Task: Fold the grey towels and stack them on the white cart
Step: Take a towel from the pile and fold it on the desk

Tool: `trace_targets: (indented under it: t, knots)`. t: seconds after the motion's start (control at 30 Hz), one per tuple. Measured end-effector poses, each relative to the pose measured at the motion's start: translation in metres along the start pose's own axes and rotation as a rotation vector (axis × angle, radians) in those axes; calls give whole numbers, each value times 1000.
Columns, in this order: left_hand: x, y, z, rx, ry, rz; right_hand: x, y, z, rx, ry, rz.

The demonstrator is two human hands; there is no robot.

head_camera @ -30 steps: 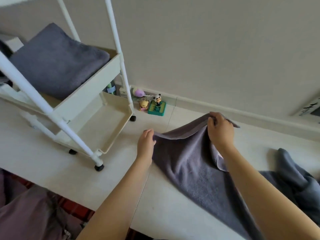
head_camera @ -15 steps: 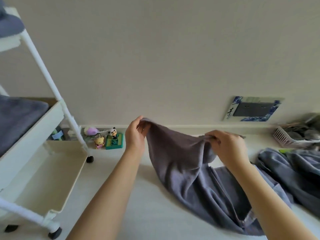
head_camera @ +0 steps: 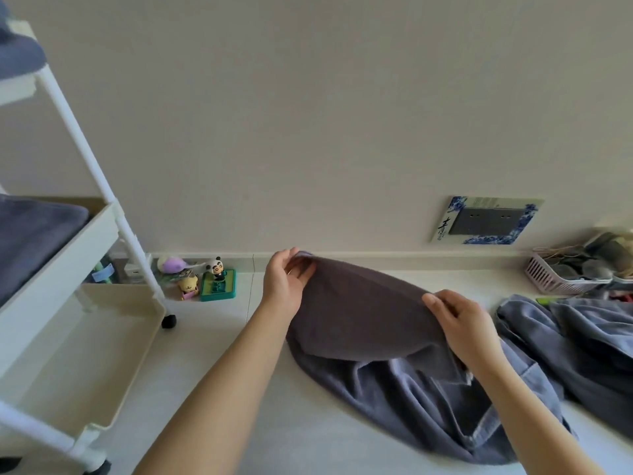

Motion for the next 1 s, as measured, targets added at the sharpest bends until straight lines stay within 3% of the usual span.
trace_targets:
  t: [0.07, 0.13, 0.2, 0.3, 0.5, 0.63, 0.8, 0.87, 0.93, 1.0]
  knots:
    - [-1, 32, 3, 81, -12, -6, 25, -25, 6, -177, -53, -76]
    - [-7, 61, 5, 166, -13, -15, 60, -32, 16, -187, -158, -160]
    - [-18, 74, 0, 223, 20, -59, 85, -10, 24, -18, -218, -235]
    - [-39, 51, -13, 197, 42, -181, 92, 55, 31, 260, -159, -365]
    - [-61, -102, -29, 4, -56, -715, 63, 212, 85, 692, 115, -429]
    - [-50, -196, -31, -128, -135, -995, 52, 284, 137, 884, 260, -414]
    - [-47, -225, -25, -195, -84, -975, 66, 319, 162, 1026, 396, -521]
    - [-44, -231, -19, -223, -3, -1127, 70, 326, 171, 1147, 481, -622]
    - [-33, -239, -4, -235, 57, -1405, 62, 322, 163, 1117, 318, -473]
    - [-18, -246, 15, -216, 102, -1628, 47, 308, 138, 865, 40, -231]
Point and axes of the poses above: each hand's wrist, its own z-axis away from the middle knuckle, its own y-axis out of the palm, x = y × z, the point moved 6 cm from there along -z, towards the middle knuckle, and after that the axes turned 5 degrees about -z, right-handed, at the moved point
